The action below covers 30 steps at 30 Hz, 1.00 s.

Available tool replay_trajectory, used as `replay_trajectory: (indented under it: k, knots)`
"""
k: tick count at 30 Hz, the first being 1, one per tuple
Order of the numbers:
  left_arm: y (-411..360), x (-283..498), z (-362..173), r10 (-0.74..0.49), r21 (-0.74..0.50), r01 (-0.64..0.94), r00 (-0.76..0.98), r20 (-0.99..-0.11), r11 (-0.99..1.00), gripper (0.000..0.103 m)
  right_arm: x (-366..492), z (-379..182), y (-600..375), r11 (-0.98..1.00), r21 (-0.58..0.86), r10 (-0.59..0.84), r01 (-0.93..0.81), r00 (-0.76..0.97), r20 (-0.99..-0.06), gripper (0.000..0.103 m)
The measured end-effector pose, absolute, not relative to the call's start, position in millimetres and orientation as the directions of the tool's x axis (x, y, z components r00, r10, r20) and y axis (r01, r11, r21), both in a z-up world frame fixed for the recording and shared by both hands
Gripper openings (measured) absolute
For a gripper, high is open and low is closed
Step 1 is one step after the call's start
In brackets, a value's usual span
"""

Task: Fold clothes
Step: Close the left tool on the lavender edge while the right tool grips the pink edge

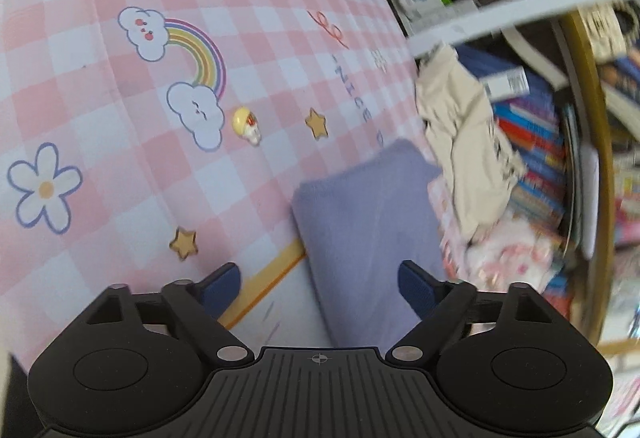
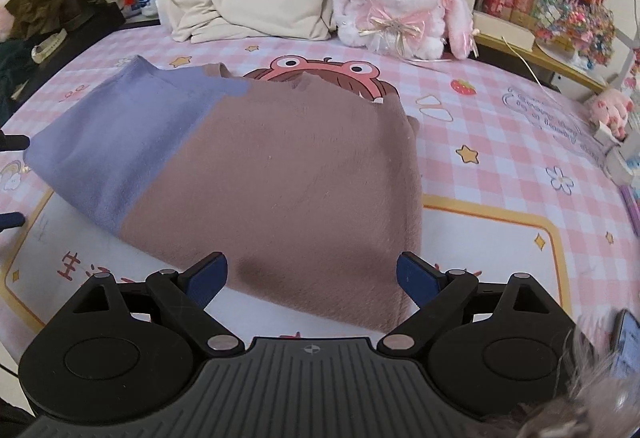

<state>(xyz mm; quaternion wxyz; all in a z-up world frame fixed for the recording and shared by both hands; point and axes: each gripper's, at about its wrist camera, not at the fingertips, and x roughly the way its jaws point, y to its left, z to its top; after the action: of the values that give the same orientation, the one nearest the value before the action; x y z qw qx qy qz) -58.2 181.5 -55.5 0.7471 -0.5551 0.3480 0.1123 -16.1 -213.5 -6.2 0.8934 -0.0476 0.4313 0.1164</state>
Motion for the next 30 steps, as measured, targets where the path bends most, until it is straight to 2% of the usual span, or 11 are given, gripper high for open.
replay_trajectory:
  k: [5, 7, 9, 10, 12, 13, 16, 21, 23, 26, 30]
  knots:
    - [193.4, -42.2, -63.1, -0.236, -0.771, -0.558, 0.74, -0.63, 0.306, 0.066, -10.7, -6.5, -216.2, 0.986, 0.015, 0.115, -0.167, 0.608, -0.786, 0.088]
    - [194.4, -37.1, -64.4, -0.239, -0.771, -0.566, 0.737, -0.632, 0.291, 0.062, -8.5, -6.7, -217.3, 0.991, 0.014, 0.093, -0.134, 0.609, -0.787, 0.086]
    - [193.3, -35.5, -65.4, -0.223, -0.763, -0.579, 0.734, -0.641, 0.287, 0.054, -6.4, -6.8, -218.4, 0.995, 0.014, 0.072, -0.1, 0.61, -0.789, 0.078]
    - [192.0, -35.5, -65.6, -0.211, -0.755, -0.587, 0.731, -0.649, 0.292, 0.043, -5.3, -6.9, -218.9, 0.996, 0.013, 0.062, -0.084, 0.61, -0.79, 0.076]
    - [189.0, -35.5, -65.5, -0.19, -0.737, -0.597, 0.721, -0.666, 0.318, 0.032, -1.0, -11.1, -222.5, 0.998, 0.025, 0.051, -0.052, 0.594, -0.803, 0.066]
    - [187.3, -35.5, -65.3, -0.181, -0.726, -0.599, 0.715, -0.675, 0.338, 0.023, 0.2, -13.8, -223.8, 0.999, 0.032, 0.051, -0.042, 0.585, -0.809, 0.063]
    - [180.2, -33.7, -56.1, -0.163, -0.697, -0.582, 0.707, -0.688, 0.418, 0.01, 0.3, -19.7, -223.1, 0.999, 0.028, 0.041, -0.031, 0.571, -0.82, 0.063]
    - [146.5, -31.0, -4.4, -0.177, -0.638, -0.292, 0.805, -0.567, 0.713, 0.013, -1.9, -23.1, -221.4, 0.999, 0.027, 0.04, -0.031, 0.561, -0.827, 0.062]
    - [148.3, -28.6, -10.4, -0.165, -0.615, -0.326, 0.779, -0.606, 0.718, 0.014, -1.6, -24.0, -222.5, 0.999, 0.035, 0.044, -0.025, 0.558, -0.828, 0.062]
    - [168.3, -27.5, -40.6, -0.187, -0.654, -0.473, 0.708, -0.681, 0.591, 0.018, -1.2, -25.0, -223.5, 0.999, 0.045, 0.049, -0.021, 0.556, -0.829, 0.062]
    - [183.2, -31.1, -66.5, -0.243, -0.733, -0.52, 0.716, -0.654, 0.439, 0.026, -0.9, -27.0, -225.4, 0.998, 0.062, 0.06, -0.014, 0.554, -0.83, 0.062]
